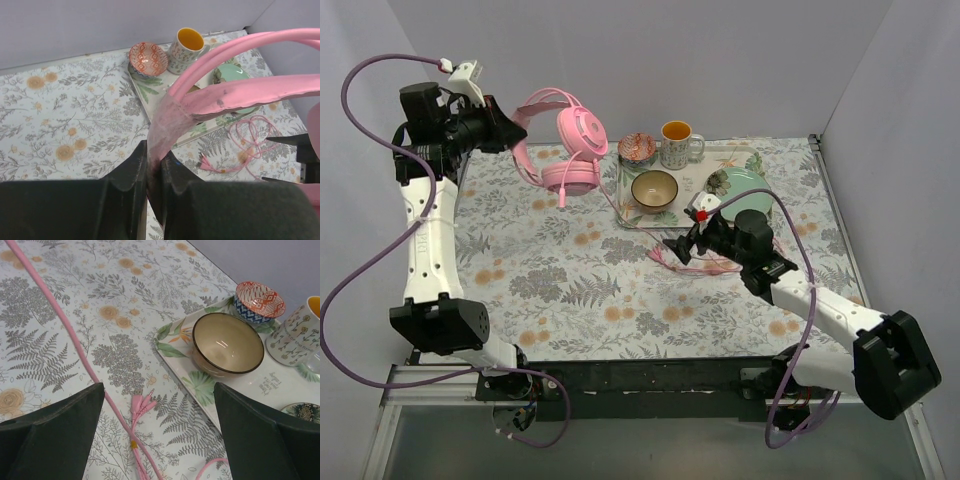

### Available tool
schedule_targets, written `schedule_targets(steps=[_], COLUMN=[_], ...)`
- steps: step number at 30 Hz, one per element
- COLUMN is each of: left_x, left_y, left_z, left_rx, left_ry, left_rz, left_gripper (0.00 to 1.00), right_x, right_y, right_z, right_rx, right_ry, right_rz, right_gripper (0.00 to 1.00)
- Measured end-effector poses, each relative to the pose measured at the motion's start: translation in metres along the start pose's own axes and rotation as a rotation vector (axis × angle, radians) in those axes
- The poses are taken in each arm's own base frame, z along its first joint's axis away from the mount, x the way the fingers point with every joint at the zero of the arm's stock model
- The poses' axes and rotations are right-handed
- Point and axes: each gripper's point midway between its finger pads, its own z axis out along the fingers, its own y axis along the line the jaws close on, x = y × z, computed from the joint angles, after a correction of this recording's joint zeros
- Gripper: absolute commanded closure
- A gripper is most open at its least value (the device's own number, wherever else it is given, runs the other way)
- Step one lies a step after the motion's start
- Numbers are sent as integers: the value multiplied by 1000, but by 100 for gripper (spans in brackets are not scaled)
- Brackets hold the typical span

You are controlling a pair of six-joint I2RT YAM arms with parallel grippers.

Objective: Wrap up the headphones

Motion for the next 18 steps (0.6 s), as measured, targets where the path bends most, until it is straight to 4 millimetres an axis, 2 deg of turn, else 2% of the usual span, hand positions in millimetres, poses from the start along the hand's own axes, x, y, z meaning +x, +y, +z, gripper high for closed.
schedule_targets(steps=[7,14,18], left_x=[-30,-37,-38], left_y=[-24,-31,-31], left_z=[-22,-28,-29], left_rx=[25,34,33], left_ry=[-55,-71,-73], left_rz=[42,48,49], left_gripper=[100,100,100], right_x=[38,73,79], right_y=[4,31,38], right_z=[16,18,20], right_rx=[-34,-122,-139], right_ry=[75,104,110], right_rz=[14,66,67], right_gripper=[4,9,10])
